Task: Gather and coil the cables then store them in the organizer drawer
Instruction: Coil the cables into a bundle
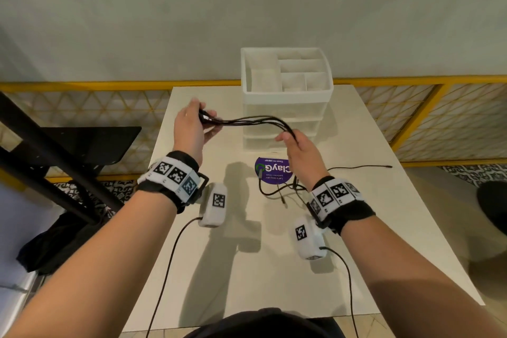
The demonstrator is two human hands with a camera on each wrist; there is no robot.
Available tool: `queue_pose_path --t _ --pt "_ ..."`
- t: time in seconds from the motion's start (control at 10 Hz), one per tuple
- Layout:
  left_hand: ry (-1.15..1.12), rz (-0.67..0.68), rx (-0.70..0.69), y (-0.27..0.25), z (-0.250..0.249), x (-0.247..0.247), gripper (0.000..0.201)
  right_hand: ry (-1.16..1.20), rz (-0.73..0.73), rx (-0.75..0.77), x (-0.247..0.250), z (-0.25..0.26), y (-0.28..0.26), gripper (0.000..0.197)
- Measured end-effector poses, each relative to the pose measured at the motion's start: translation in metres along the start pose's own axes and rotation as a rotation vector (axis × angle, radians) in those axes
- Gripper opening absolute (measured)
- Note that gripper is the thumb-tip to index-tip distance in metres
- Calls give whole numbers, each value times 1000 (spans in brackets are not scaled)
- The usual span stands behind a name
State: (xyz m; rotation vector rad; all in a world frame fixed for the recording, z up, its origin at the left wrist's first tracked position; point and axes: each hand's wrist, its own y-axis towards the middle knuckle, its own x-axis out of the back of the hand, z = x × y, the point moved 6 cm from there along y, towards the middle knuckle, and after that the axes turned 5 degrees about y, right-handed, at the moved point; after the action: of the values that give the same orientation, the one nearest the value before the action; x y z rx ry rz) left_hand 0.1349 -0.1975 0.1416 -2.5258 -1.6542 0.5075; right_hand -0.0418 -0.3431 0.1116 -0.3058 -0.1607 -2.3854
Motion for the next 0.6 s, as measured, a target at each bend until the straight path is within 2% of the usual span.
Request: queue_pose_path --t 0.1,0.2,0.3,0.4,0.5,0.6 --pt "434 -53 -67 6 20 20 32 -3 50 21 8 16 7 22" --pt "689 122 -221 -10 19 7 31 24 202 -25 -2 27 8 15" --pt "768 418 -279 -36 19 -26 39 -139 329 -11 -19 30 8 33" --pt "818 493 -331 -46 23 -44 37 -206 323 36 -24 44 11 37" --pt "629 526 -277 -44 25 -47 31 -161 286 98 -20 61 19 34" --pt "447 497 -180 -45 19 -51 38 -28 200 64 -10 64 26 29"
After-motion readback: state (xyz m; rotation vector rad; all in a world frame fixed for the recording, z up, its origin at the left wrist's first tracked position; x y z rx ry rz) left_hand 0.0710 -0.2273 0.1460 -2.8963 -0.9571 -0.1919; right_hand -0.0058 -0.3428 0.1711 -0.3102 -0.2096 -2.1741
